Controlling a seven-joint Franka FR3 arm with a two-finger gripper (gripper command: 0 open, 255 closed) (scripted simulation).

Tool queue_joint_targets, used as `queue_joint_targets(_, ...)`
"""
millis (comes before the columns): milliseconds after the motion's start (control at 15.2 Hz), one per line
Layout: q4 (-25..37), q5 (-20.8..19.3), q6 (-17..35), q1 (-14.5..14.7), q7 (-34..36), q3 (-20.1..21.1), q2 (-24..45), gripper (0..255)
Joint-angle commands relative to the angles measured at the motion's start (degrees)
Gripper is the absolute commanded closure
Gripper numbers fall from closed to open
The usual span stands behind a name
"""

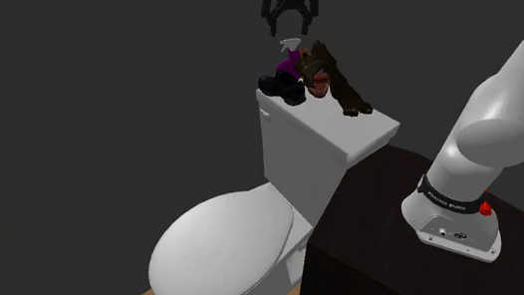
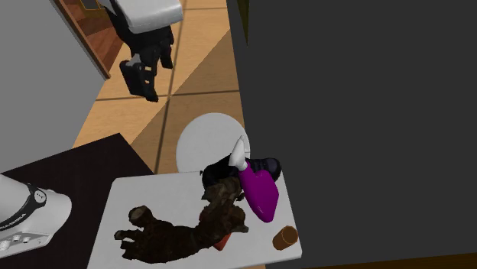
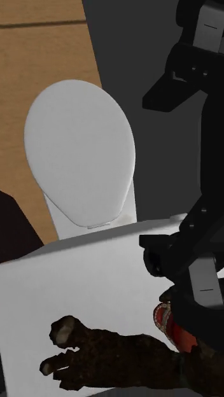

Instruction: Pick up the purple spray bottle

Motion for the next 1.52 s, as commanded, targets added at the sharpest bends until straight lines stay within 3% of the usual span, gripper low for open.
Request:
queue_joint_targets(0,3.64,0.56,-0.63,-1.0,2.26,-0.95,4.37,0)
queue_joint_targets(594,21.38,4.66,-5.51,-6.15,11.0,-5.77,23.48,0)
queue_joint_targets(1122,36.87,9.48,-11.2,-12.47,18.59,-9.3,38.83,0)
queue_joint_targets(1452,33.52,9.56,-7.65,-12.2,17.78,-9.24,39.13,0)
